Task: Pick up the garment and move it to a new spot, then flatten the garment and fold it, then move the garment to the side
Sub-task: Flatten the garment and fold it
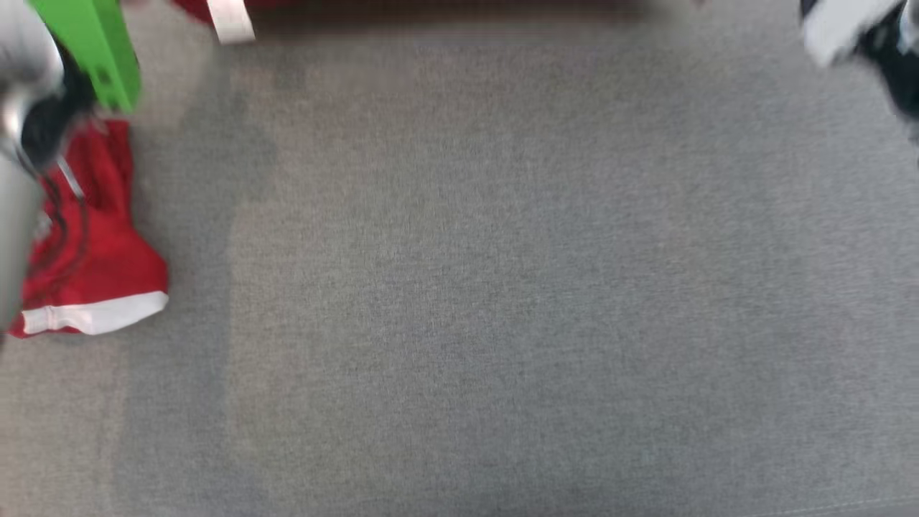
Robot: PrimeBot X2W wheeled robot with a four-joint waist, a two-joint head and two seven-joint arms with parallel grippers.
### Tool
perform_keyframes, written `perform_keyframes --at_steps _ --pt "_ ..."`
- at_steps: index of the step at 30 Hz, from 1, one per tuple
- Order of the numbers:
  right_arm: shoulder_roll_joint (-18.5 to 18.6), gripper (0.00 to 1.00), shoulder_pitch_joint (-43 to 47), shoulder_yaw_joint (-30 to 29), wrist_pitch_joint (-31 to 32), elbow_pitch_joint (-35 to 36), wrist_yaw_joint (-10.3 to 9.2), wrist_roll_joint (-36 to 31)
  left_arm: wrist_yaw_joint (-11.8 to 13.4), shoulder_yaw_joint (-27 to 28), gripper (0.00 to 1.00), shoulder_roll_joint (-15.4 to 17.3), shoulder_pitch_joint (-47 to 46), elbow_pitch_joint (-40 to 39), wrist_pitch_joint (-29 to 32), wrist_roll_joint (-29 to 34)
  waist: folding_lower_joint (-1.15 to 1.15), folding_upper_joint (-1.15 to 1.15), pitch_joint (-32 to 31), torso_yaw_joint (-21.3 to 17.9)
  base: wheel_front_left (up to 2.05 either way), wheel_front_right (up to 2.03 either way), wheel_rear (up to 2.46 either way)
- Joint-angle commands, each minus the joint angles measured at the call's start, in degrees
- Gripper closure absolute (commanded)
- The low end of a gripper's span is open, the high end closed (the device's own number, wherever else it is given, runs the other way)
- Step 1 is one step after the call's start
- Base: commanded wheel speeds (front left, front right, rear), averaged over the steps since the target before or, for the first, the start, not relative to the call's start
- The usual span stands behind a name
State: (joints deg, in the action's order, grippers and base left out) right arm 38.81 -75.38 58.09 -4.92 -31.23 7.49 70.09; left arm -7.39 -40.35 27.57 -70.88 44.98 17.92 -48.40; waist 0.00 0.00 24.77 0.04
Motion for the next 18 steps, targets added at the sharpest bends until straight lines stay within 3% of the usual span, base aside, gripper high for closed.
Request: perform_keyframes --at_steps 1,7,18 --pt "1.7 1.0 3.0 1.4 1.2 1.2 0.01 1.0 -0.1 0.0 1.0 1.1 4.1 -1.3 1.0 -2.4 0.0 0.0 -8.9 -1.2 0.0 0.0 0.0" --pt "8.7 1.0 13.1 6.0 8.0 7.9 0.0 6.8 0.4 -1.7 1.0 5.1 19.9 -9.1 4.7 -7.8 0.0 0.0 -14.6 -1.1 0.0 0.0 0.0" --pt "21.3 1.0 27.5 12.1 19.5 23.5 -0.03 13.0 11.4 -2.1 1.0 14.7 42.9 -32.0 13.9 -15.9 0.0 0.0 -19.6 -2.9 0.0 0.0 0.0"
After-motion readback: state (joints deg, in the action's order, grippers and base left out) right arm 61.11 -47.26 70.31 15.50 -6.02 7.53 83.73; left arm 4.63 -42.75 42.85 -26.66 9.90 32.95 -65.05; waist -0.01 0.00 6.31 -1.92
